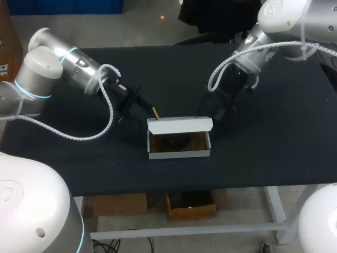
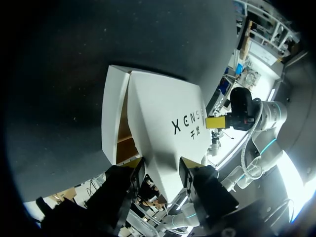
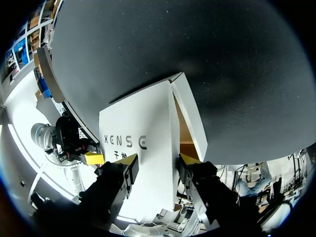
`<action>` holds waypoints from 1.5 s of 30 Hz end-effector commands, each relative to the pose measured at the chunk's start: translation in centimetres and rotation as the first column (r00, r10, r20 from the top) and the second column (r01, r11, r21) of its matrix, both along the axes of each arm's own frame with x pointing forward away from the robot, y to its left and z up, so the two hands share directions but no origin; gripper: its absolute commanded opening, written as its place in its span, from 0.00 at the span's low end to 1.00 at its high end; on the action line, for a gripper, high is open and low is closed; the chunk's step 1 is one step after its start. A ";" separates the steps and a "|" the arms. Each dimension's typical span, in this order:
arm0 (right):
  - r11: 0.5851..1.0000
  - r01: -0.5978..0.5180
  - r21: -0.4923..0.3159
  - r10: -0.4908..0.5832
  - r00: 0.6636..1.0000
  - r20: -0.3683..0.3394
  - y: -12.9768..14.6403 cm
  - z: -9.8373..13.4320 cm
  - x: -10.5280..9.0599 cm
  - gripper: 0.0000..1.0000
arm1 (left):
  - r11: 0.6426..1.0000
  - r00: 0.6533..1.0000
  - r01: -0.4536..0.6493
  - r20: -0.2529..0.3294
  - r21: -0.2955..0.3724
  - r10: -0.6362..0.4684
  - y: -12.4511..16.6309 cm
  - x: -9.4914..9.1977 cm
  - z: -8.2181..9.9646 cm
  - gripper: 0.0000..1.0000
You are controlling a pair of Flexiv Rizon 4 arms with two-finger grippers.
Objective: Assemble the packaging by folding the flat box into shape, placing the metal phone stand inside, and closing the box properly
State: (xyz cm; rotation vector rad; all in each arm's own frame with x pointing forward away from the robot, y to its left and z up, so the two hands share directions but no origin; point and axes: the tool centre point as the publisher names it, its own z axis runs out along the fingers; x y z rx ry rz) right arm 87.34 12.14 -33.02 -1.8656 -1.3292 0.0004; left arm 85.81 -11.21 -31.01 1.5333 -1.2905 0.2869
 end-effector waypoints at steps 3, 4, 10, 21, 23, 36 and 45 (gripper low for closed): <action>1.000 -0.006 0.002 0.006 1.000 0.005 0.1 -0.4 -0.3 0.49 | 1.000 1.000 0.001 0.000 0.002 -0.001 -0.4 0.0 -0.4 0.46; 1.000 -0.005 0.003 0.005 1.000 0.006 0.0 -0.5 -0.4 0.49 | 1.000 1.000 0.002 0.001 0.003 -0.002 -0.4 0.0 -0.5 0.46; 1.000 -0.001 0.005 0.001 1.000 0.005 -0.3 -0.8 -0.5 0.49 | 1.000 1.000 0.004 0.003 0.011 -0.004 -0.4 -0.3 -1.4 0.46; 1.000 -0.014 0.000 0.014 1.000 0.021 -0.8 -1.1 -0.9 0.50 | 1.000 1.000 0.007 0.009 0.020 -0.007 0.0 -0.8 -1.9 0.46; 1.000 -0.018 0.000 0.018 1.000 0.024 -0.8 -1.2 -0.9 0.50 | 1.000 1.000 0.008 0.014 0.025 -0.008 0.0 -0.9 -1.9 0.46; 1.000 -0.028 -0.001 0.028 0.999 0.026 -1.0 -1.7 -0.9 0.53 | 0.999 0.999 0.009 0.031 0.052 -0.011 -0.2 -1.1 -2.2 0.47; 0.999 -0.038 -0.002 0.038 0.999 0.028 -1.1 -2.1 -1.0 0.54 | 0.997 0.999 0.008 0.052 0.076 -0.012 -0.1 -1.3 -2.3 0.47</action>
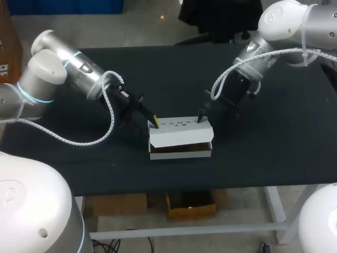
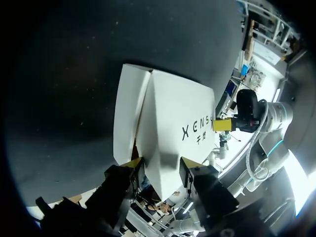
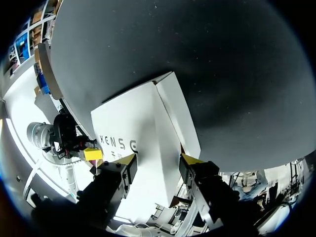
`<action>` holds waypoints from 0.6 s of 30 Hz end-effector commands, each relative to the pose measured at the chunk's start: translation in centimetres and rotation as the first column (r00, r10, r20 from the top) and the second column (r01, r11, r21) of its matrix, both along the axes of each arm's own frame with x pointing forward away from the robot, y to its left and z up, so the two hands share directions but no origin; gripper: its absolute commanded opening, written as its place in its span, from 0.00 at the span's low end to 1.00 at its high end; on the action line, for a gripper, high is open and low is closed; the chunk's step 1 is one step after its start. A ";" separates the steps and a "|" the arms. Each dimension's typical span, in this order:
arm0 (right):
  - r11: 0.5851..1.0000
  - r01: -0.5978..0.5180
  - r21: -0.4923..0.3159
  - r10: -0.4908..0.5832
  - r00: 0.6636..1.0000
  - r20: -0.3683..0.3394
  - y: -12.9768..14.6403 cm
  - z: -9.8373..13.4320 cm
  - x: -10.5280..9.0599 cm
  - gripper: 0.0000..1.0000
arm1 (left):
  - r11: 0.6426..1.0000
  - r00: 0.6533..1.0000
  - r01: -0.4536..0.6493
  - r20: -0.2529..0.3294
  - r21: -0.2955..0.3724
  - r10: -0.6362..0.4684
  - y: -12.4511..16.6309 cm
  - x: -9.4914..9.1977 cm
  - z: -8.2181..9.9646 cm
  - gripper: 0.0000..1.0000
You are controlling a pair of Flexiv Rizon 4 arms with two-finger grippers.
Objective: Assemble the packaging by folding the flat box into shape, placing the metal phone stand inside, and closing the box properly
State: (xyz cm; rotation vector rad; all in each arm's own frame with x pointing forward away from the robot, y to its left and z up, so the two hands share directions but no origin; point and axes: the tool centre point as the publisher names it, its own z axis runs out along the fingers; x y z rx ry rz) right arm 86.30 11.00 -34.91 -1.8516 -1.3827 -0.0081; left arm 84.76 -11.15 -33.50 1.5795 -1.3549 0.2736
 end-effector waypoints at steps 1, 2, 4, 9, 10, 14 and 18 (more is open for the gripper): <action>1.000 -0.004 0.002 0.004 1.000 -0.002 0.0 -0.3 0.0 0.53 | 1.000 1.000 -0.004 0.011 0.013 0.004 -0.1 -0.3 0.2 0.47; 1.000 -0.004 0.002 0.004 1.000 -0.003 0.0 -0.3 0.0 0.53 | 1.000 1.000 -0.005 0.012 0.014 0.005 -0.1 -0.4 0.2 0.47; 1.000 -0.007 0.003 0.007 1.000 -0.003 0.0 -0.4 0.0 0.53 | 1.000 1.000 -0.008 0.020 0.023 0.008 0.0 -0.4 0.2 0.47; 1.000 -0.010 0.007 0.010 1.000 -0.004 0.0 -0.5 0.1 0.52 | 0.999 0.999 -0.008 0.042 0.040 0.006 0.1 -0.5 0.4 0.49; 1.000 -0.011 0.007 0.011 1.000 -0.003 0.0 -0.5 0.1 0.53 | 0.999 0.999 -0.013 0.049 0.049 0.010 0.2 -0.5 0.4 0.49; 1.000 -0.012 0.009 0.012 1.000 -0.002 0.0 -0.5 0.2 0.51 | 0.997 0.997 -0.024 0.079 0.072 0.018 0.3 -0.5 0.8 0.50; 1.000 -0.013 0.011 0.013 1.000 0.002 0.0 -0.5 0.3 0.52 | 0.996 0.994 -0.029 0.110 0.088 0.019 0.6 -0.5 1.5 0.56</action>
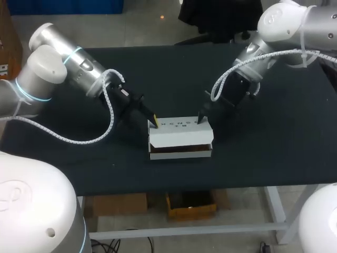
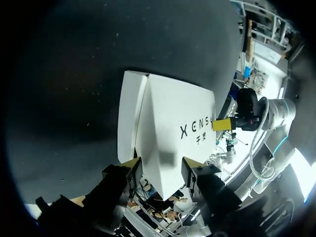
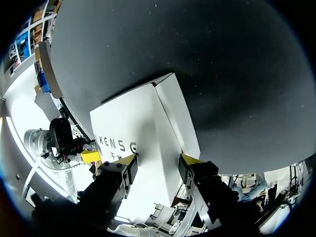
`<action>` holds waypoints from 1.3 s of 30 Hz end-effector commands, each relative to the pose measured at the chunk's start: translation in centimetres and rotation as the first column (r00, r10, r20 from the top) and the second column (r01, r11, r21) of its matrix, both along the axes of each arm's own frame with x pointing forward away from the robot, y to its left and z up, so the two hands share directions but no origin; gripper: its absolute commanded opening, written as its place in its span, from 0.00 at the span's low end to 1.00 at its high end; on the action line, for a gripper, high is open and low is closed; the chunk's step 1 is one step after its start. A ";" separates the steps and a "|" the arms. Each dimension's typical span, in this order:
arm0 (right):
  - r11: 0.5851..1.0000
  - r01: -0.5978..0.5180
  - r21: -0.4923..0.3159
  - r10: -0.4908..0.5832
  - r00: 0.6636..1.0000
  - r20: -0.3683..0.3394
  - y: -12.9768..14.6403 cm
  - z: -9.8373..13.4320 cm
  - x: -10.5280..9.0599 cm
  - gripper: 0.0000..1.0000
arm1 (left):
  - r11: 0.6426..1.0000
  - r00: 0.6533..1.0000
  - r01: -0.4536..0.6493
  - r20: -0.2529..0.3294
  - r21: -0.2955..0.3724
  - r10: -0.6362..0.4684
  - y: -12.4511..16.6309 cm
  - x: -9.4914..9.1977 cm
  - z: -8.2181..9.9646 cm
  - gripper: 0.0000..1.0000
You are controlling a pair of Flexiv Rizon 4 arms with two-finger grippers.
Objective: Assemble the packaging by folding the flat box into shape, placing the metal phone stand inside, and closing the box properly
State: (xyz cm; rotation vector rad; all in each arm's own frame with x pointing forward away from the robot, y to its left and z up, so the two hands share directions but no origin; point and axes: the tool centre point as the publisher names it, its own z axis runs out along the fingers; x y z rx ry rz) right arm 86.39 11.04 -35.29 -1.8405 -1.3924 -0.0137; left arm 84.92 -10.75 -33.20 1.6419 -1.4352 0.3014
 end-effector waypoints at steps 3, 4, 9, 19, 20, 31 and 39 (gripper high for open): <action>1.000 -0.006 0.006 0.006 1.000 -0.001 0.0 -0.1 0.3 0.53 | 0.999 0.998 -0.026 0.051 0.038 0.024 0.4 -0.7 1.8 0.65; 1.000 -0.006 0.007 0.006 1.000 -0.001 0.0 -0.1 0.3 0.53 | 0.999 0.998 -0.022 0.058 0.037 0.020 0.5 -0.7 1.9 0.73; 1.000 -0.008 0.008 0.008 1.000 0.000 0.0 -0.1 0.3 0.56 | 0.997 0.993 -0.024 0.121 0.073 0.015 0.7 -1.1 2.8 1.00; 1.000 -0.010 0.012 0.010 1.000 -0.001 0.1 -0.1 0.4 0.56 | 0.990 0.960 0.050 0.268 0.130 -0.084 0.6 -2.3 4.2 1.00; 1.000 -0.010 0.011 0.010 1.000 -0.002 0.1 -0.2 0.4 0.56 | 0.988 0.950 0.064 0.294 0.141 -0.103 0.5 -2.5 4.4 1.00; 1.000 -0.008 0.014 0.008 1.000 -0.005 0.0 -0.3 0.4 0.56 | 0.927 0.753 0.234 0.548 0.293 -0.364 -0.5 -4.4 7.3 1.00; 1.000 -0.010 0.011 0.010 1.000 -0.002 0.2 -0.3 0.3 0.54 | 0.751 0.467 0.441 0.589 0.491 -0.659 -1.0 -5.3 9.1 1.00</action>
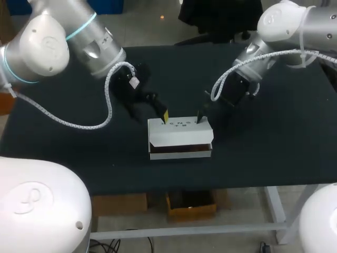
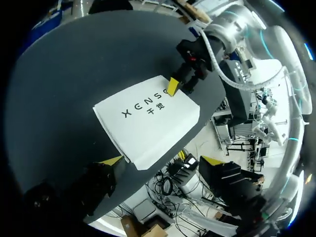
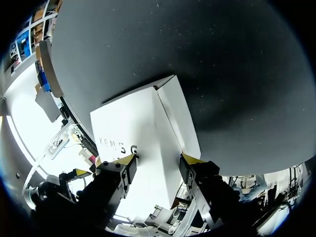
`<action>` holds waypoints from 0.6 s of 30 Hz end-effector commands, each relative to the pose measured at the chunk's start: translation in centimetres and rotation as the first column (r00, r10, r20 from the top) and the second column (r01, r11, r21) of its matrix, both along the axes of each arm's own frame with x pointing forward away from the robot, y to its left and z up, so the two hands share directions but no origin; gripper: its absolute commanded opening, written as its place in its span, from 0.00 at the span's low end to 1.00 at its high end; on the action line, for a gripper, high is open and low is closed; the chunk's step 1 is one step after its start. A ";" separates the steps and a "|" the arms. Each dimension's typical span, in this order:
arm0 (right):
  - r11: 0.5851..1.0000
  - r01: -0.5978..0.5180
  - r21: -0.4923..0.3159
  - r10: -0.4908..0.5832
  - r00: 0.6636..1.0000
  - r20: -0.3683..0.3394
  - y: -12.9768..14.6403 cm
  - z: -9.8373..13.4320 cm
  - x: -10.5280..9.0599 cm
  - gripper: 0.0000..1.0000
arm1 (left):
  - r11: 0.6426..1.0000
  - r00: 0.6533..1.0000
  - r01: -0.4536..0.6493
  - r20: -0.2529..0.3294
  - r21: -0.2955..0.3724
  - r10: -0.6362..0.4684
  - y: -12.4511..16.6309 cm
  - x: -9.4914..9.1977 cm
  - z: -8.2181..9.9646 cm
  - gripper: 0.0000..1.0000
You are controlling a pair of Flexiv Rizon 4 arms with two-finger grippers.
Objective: Assemble the packaging by folding the flat box into shape, placing the metal phone stand inside, and closing the box properly
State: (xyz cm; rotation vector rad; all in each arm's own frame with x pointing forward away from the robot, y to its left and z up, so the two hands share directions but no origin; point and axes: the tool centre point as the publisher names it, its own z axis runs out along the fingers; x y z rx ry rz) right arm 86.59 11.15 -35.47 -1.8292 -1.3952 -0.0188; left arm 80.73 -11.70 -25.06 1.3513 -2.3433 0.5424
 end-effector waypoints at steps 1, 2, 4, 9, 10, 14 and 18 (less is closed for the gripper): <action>1.000 -0.005 0.000 0.005 1.000 -0.003 0.1 -0.1 0.1 0.54 | 0.947 0.947 0.242 0.162 0.212 -0.278 0.0 -1.3 1.0 1.00; 1.000 -0.006 -0.001 0.006 1.000 -0.003 0.1 -0.1 0.1 0.54 | 0.913 0.914 0.307 0.183 0.269 -0.361 0.0 -1.7 0.9 1.00; 1.000 -0.006 -0.001 0.006 1.000 -0.003 0.2 -0.1 0.1 0.53 | 0.889 0.885 0.347 0.210 0.298 -0.416 0.0 -2.0 0.8 1.00; 1.000 -0.007 -0.002 0.007 1.000 -0.004 0.3 -0.2 0.1 0.53 | 0.791 0.797 0.416 0.238 0.448 -0.554 -0.4 -2.8 0.1 1.00; 1.000 -0.005 -0.004 0.005 1.000 -0.004 0.3 -0.2 0.1 0.53 | 0.776 0.788 0.414 0.239 0.475 -0.567 -0.6 -2.7 0.0 1.00; 1.000 -0.001 -0.008 0.001 1.000 -0.004 0.3 -0.2 0.1 0.53 | 0.723 0.745 0.429 0.240 0.541 -0.622 -1.0 -2.9 -0.4 1.00; 1.000 0.004 -0.009 -0.004 1.000 -0.001 0.2 -0.1 0.0 0.51 | 0.688 0.730 0.419 0.231 0.593 -0.644 -1.3 -3.3 -0.6 1.00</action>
